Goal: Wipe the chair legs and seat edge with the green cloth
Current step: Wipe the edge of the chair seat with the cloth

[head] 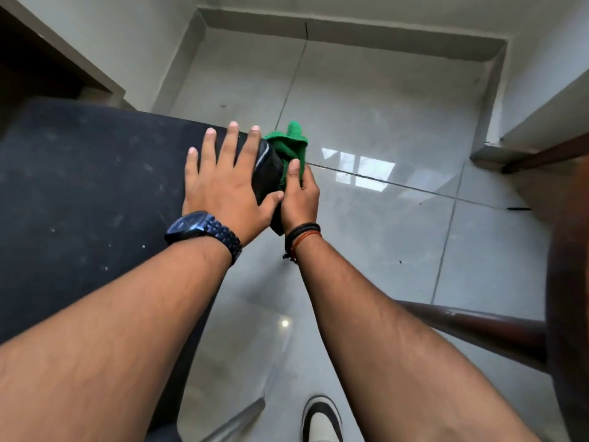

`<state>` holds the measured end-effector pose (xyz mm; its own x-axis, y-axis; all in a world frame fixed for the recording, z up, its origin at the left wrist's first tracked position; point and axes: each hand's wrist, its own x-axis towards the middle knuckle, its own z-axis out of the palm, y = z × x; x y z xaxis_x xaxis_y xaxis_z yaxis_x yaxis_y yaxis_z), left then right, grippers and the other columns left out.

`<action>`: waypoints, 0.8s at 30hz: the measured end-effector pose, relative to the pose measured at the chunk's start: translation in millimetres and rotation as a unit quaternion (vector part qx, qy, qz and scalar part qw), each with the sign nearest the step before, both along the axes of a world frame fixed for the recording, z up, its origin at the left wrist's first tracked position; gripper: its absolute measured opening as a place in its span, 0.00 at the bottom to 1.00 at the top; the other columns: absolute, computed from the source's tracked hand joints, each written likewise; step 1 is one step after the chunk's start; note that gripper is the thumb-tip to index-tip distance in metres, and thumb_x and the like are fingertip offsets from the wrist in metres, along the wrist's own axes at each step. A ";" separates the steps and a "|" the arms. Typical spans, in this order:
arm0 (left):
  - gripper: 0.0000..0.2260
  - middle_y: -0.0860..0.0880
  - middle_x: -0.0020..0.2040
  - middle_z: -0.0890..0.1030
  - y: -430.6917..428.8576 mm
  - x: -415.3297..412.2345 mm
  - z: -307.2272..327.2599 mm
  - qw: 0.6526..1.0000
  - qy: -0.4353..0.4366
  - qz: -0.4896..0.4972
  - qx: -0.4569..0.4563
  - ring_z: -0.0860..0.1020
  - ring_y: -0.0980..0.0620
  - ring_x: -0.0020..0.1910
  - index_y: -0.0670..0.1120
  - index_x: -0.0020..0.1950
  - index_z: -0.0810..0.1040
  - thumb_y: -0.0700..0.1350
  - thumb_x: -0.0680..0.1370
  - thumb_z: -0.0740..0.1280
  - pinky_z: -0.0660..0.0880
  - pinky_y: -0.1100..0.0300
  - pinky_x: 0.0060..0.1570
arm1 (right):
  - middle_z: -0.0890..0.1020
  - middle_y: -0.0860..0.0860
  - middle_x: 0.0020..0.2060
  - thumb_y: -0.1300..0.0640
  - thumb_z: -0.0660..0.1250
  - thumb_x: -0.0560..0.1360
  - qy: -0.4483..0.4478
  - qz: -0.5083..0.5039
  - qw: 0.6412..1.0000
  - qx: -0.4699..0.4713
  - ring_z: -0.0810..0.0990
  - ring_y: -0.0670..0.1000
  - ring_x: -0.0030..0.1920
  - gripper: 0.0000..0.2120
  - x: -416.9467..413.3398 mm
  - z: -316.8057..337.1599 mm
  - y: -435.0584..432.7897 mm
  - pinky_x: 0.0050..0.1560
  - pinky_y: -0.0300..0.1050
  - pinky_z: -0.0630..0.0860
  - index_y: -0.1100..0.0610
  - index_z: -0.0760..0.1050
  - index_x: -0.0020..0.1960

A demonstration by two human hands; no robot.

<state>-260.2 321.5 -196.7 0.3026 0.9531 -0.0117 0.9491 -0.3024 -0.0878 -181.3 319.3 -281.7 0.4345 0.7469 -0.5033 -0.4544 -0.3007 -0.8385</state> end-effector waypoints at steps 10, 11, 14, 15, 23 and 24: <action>0.42 0.46 0.79 0.54 -0.2 0.3 -0.5 1.000 0.015 -0.005 -0.006 0.51 0.40 0.77 0.54 0.78 0.48 0.62 0.70 0.66 0.50 0.42 0.73 | 0.80 0.59 0.63 0.47 0.54 0.82 -0.030 0.088 0.977 -0.190 0.77 0.60 0.65 0.20 11.8 -51.0 17.7 0.69 0.54 0.70 0.57 0.76 0.63; 0.42 0.45 0.79 0.54 -0.1 0.6 0.1 1.000 0.016 -0.005 -0.007 0.51 0.40 0.77 0.54 0.78 0.48 0.62 0.70 0.66 0.51 0.41 0.73 | 0.81 0.60 0.61 0.49 0.56 0.81 -0.020 0.049 0.984 -0.168 0.78 0.60 0.63 0.18 8.8 -42.6 22.8 0.67 0.53 0.72 0.57 0.77 0.61; 0.42 0.45 0.79 0.54 0.4 0.5 0.9 1.000 0.018 -0.004 -0.008 0.51 0.39 0.76 0.55 0.78 0.48 0.61 0.70 0.66 0.51 0.41 0.73 | 0.81 0.59 0.60 0.51 0.59 0.80 -0.030 -0.034 0.998 -0.053 0.79 0.58 0.62 0.16 -9.2 -22.1 23.3 0.65 0.52 0.75 0.58 0.79 0.59; 0.42 0.45 0.79 0.55 0.1 0.3 0.9 1.000 0.019 -0.003 -0.007 0.51 0.40 0.76 0.55 0.78 0.48 0.61 0.70 0.66 0.51 0.41 0.73 | 0.81 0.58 0.60 0.50 0.58 0.80 -0.047 -0.035 0.998 -0.029 0.78 0.57 0.62 0.16 -15.2 -21.1 17.4 0.65 0.51 0.74 0.57 0.78 0.60; 0.42 0.46 0.78 0.55 0.5 -1.0 -2.0 1.000 0.008 -0.003 -0.001 0.51 0.40 0.76 0.55 0.78 0.48 0.59 0.69 0.66 0.51 0.41 0.73 | 0.83 0.57 0.57 0.45 0.56 0.80 -0.009 0.112 0.979 -0.171 0.80 0.59 0.60 0.19 11.4 -55.9 29.2 0.68 0.57 0.73 0.55 0.78 0.58; 0.42 0.46 0.78 0.55 0.3 -0.9 -1.3 1.000 0.008 -0.003 -0.001 0.51 0.40 0.76 0.55 0.78 0.48 0.58 0.69 0.66 0.50 0.41 0.73 | 0.85 0.55 0.52 0.46 0.58 0.79 -0.004 0.089 0.984 -0.152 0.81 0.57 0.56 0.16 10.2 -51.6 28.1 0.66 0.58 0.74 0.54 0.80 0.53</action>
<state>-261.1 321.9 -197.9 0.3081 0.9512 -0.0193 0.9458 -0.3084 -0.1017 -171.1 347.3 -333.2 0.3150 0.6268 -0.7127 -0.3650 -0.6132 -0.7006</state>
